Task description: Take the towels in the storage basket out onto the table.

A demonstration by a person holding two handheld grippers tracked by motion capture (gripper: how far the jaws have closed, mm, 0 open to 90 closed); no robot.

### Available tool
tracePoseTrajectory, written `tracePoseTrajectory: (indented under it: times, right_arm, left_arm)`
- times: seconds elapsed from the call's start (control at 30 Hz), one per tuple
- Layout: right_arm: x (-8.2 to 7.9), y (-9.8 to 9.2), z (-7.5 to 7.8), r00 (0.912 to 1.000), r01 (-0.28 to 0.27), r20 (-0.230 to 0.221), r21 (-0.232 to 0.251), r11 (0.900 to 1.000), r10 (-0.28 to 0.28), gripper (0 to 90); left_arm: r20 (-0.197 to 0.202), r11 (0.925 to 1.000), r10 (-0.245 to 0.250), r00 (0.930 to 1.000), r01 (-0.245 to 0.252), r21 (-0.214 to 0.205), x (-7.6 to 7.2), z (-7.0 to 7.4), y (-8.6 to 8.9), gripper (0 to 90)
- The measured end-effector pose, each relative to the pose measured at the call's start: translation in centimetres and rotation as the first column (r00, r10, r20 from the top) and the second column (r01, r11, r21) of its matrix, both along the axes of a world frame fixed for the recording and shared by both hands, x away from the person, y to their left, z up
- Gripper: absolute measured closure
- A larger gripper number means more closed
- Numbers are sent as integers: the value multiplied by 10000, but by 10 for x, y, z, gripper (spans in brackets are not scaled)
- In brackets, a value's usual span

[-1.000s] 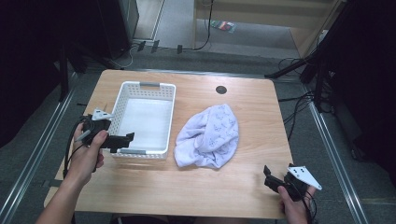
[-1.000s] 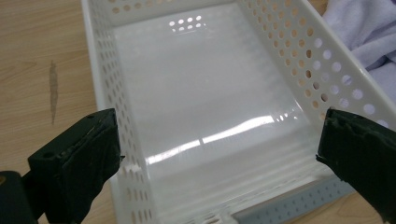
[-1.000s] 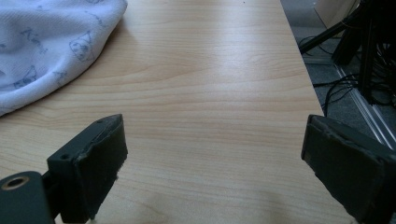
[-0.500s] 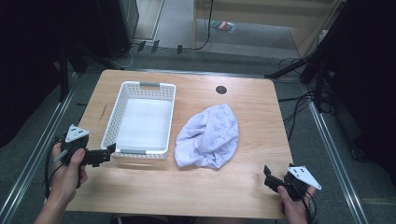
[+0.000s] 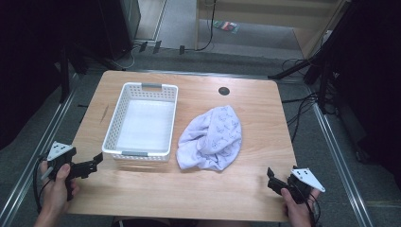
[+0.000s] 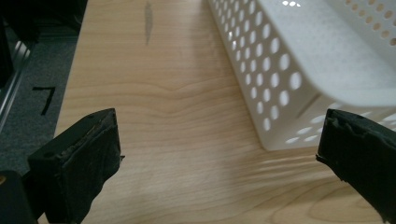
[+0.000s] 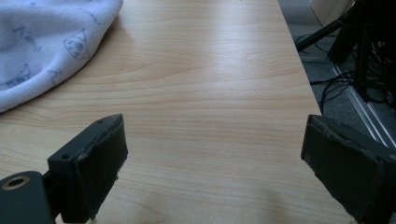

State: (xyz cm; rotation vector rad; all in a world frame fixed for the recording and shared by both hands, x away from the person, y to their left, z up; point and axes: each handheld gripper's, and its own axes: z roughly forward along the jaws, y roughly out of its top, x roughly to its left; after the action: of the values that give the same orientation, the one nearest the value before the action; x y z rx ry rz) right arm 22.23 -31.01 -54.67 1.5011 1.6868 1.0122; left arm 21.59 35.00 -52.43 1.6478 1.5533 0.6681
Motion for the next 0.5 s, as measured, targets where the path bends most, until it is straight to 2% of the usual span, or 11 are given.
tracePoseTrajectory:
  times: [0.07, 0.27, 0.33, 0.4, 0.5]
  right_arm:
    - [0, 0, 0, 10000, 6, -5, 3, 10000, -6, 72]
    - [0, 0, 0, 10000, 26, -15, 30, 10000, -26, 72]
    - [0, 0, 0, 10000, 39, -31, 50, 10000, -39, 72]
    - [0, -1, 0, 10000, 6, 1, 40, 10000, -6, 72]
    - [0, -1, 0, 10000, -34, 12, 89, 10000, 34, 72]
  left_arm:
    - [26, 10000, 75, 10000, -75, 1, -2, -7, 4, 0]
    - [86, 9986, 211, 9997, -215, 490, -7, -21, 11, 0]
    - [71, 9993, 336, 9994, -337, 165, -8, -25, 13, 0]
    - [165, 9990, 402, 9991, -405, 194, -9, -24, 13, 0]
    - [-29, 9988, 470, 9989, -470, 160, -6, -28, 12, 0]
